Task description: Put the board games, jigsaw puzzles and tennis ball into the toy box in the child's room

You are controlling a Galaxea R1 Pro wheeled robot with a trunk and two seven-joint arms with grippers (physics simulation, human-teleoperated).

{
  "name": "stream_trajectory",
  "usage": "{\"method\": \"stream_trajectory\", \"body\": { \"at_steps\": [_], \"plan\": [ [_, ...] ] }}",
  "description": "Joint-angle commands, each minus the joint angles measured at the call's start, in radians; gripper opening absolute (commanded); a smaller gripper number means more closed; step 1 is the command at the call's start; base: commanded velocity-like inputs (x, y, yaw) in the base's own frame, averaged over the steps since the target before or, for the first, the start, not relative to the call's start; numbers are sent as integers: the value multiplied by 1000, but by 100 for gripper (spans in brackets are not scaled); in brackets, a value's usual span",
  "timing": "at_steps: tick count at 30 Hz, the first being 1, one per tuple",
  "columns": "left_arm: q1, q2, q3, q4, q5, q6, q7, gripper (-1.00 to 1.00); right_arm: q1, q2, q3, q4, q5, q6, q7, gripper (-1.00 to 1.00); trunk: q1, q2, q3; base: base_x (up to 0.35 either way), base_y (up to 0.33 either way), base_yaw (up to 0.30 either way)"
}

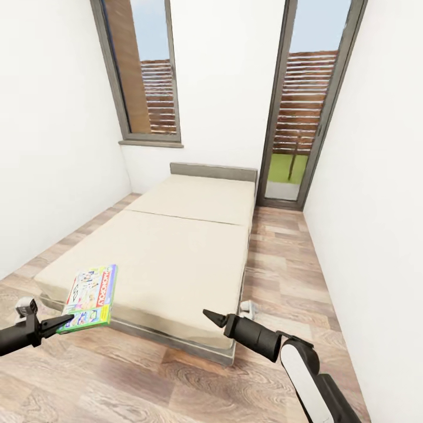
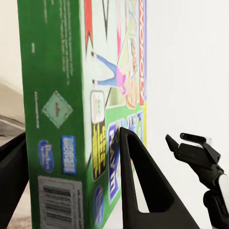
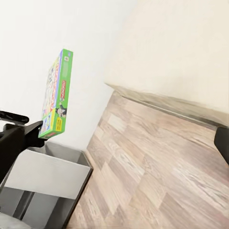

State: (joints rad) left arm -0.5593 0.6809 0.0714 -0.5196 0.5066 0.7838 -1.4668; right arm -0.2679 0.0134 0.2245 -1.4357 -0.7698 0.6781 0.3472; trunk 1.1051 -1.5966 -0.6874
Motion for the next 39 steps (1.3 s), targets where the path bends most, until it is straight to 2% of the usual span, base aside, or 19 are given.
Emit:
{"method": "stream_trajectory", "body": {
  "at_steps": [1, 5, 14, 21, 39],
  "plan": [
    [-1, 0, 1, 0, 4, 11, -3, -100, -1, 0, 3, -1, -1, 2, 1, 100, 0, 0, -2, 236, 206, 235],
    [-1, 0, 1, 1, 4, 11, -3, -100, -1, -1, 23, -3, -1, -19, 2, 100, 0, 0, -5, 206, 250, 128],
    [0, 0, 5, 1, 6, 11, -8, -100, -1, -1, 31, -5, 0, -26, 2, 100, 0, 0, 0, 70, 151, 110],
    [0, 0, 9, 1, 3, 12, -31, -100, -1, 0, 32, -5, 0, -26, 2, 100, -26, 49, 29, 4, 10, 203],
    [-1, -1, 9, 1, 3, 17, -31, -100, -1, 0, 33, -5, 0, -28, 2, 100, -95, 175, 107, 0, 0, 210]
  ]
}}
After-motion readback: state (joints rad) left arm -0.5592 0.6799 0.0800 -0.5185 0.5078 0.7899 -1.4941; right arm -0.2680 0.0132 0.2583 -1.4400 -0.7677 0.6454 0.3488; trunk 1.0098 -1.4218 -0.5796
